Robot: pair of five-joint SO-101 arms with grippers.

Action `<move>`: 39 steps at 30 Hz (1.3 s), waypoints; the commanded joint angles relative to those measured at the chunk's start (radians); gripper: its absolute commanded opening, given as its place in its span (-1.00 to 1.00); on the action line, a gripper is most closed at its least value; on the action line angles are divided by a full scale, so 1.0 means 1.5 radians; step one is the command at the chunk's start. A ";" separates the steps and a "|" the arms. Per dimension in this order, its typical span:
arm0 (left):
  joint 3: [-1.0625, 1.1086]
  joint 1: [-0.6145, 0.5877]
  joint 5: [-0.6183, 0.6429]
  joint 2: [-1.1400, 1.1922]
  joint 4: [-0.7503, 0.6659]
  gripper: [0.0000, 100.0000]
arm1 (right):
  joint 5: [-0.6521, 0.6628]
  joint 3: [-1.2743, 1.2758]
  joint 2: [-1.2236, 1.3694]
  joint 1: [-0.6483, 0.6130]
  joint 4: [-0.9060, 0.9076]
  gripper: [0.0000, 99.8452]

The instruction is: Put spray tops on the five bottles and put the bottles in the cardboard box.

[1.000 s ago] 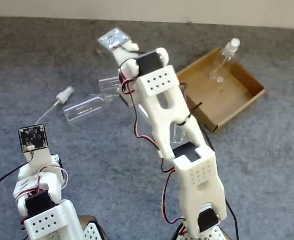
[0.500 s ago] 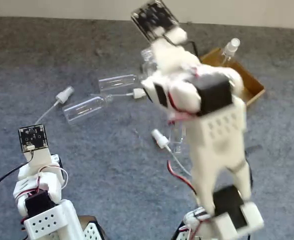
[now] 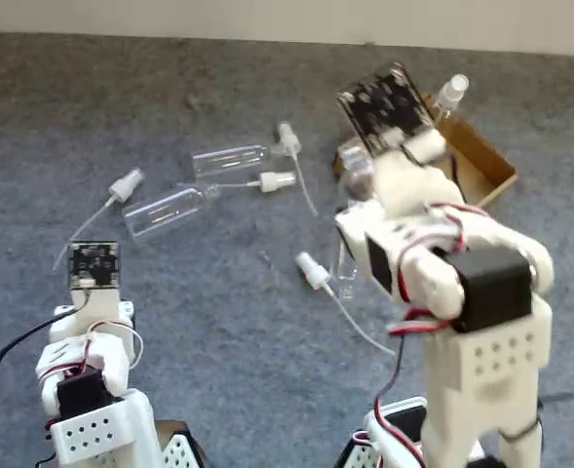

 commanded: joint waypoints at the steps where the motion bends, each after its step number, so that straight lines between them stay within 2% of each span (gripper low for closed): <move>1: -0.051 0.073 -0.077 -0.007 0.043 -0.89 | -0.006 0.083 -0.103 0.038 -0.046 -0.82; 6: -0.116 0.102 -0.196 -0.003 0.082 -0.89 | -0.006 0.275 -0.263 0.064 -0.122 -0.82; 14: -0.305 0.027 -0.289 0.003 0.197 -0.89 | -0.008 0.652 -0.472 0.102 -0.351 -0.82; 18: -0.398 0.002 -0.351 0.033 0.262 -0.89 | -0.105 0.792 -0.519 0.103 -0.438 -0.82; 25: -0.579 -0.018 -0.366 0.273 0.283 -0.89 | -0.184 0.922 -0.561 0.096 -0.535 -0.82; 28: -0.673 -0.018 -0.366 0.391 0.285 -0.89 | -0.189 0.942 -0.589 0.066 -0.554 -0.82; 35: -0.867 -0.016 -0.366 0.668 0.292 -0.89 | -0.189 0.991 -0.669 -0.060 -0.590 -0.82; 39: -0.969 -0.013 -0.367 0.819 0.285 -0.86 | -0.189 1.026 -0.705 -0.080 -0.608 -0.82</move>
